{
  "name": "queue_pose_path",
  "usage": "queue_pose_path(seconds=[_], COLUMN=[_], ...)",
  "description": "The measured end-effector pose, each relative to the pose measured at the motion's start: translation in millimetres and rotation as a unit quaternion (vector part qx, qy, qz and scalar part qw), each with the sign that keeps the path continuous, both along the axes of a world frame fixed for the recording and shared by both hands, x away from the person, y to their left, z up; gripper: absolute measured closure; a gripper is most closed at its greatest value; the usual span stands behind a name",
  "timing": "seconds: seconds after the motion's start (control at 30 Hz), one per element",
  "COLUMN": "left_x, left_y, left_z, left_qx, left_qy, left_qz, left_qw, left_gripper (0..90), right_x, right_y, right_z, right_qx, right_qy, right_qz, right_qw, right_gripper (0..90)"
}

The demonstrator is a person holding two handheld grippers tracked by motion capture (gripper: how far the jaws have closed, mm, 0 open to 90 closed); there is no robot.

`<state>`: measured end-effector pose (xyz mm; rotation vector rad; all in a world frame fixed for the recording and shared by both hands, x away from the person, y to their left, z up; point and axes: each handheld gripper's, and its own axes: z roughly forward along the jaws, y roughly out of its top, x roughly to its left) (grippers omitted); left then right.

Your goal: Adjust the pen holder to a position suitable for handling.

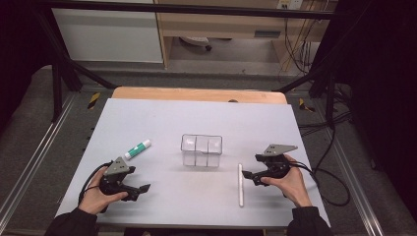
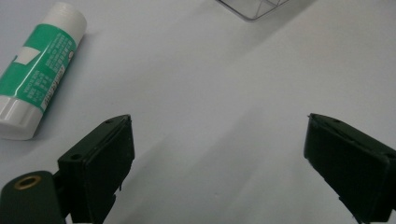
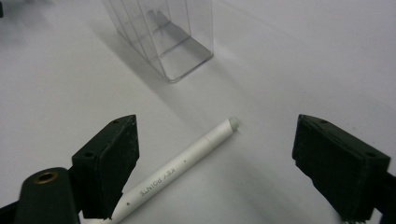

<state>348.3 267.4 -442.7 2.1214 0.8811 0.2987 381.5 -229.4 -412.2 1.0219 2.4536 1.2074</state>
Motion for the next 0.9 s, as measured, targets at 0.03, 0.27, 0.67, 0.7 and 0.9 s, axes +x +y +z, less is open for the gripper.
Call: queue_pose_path(seconds=[0.03, 0.27, 0.67, 0.7, 0.9], left_x=[-0.2, 0.0, 0.0, 0.0, 0.4], left_y=[0.0, 0.1, -0.6, -0.6, -0.9], left_z=[-0.1, -0.7, -0.8, -0.8, -0.6], left_qx=[0.000, 0.000, 0.001, 0.001, 0.001], left_qy=[0.000, 0.001, 0.001, 0.001, 0.001], left_qz=[0.000, -0.001, -0.001, -0.001, -0.002], left_qw=[1.0000, 1.0000, 1.0000, 1.0000, 1.0000], left_gripper=[8.4, 8.3, 8.3, 8.3, 8.3], right_x=[0.5, 6.1, 14.8, 15.9, 23.8], right_y=[-1.5, -14.8, -32.3, -33.3, -37.2], right_z=[-0.2, -1.8, -6.8, -6.7, -6.5], right_qx=[-0.002, -0.005, -0.021, -0.024, -0.034], right_qy=[0.002, 0.007, 0.005, 0.008, 0.008], right_qz=[-0.002, -0.025, -0.046, -0.047, -0.048], right_qw=[1.0000, 0.9996, 0.9987, 0.9986, 0.9982], right_gripper=[13.6, 9.4, 6.8, 6.6, 7.2])
